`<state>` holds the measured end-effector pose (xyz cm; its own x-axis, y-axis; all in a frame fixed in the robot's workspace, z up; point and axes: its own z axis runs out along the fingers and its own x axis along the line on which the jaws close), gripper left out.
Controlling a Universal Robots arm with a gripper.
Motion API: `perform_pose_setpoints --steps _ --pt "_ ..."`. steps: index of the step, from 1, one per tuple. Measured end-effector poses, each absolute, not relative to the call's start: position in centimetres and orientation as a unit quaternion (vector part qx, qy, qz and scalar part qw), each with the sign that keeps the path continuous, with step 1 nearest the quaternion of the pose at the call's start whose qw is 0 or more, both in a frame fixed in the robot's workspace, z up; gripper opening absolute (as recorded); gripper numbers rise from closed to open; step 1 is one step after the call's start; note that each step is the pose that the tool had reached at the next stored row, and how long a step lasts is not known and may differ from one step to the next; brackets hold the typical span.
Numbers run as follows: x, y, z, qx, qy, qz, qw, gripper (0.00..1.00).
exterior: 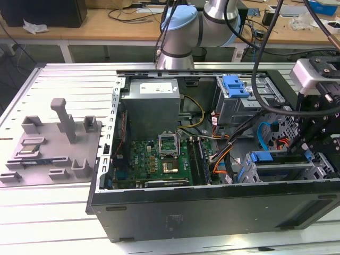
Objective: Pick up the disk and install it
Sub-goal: 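Insert the first disk wire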
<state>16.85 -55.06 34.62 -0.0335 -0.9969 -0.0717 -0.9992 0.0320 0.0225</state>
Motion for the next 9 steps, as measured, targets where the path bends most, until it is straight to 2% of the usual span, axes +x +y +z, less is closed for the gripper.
perform_pose_setpoints --steps 9 --pt "16.85 -55.06 34.45 -0.695 0.718 0.033 0.018 0.16"
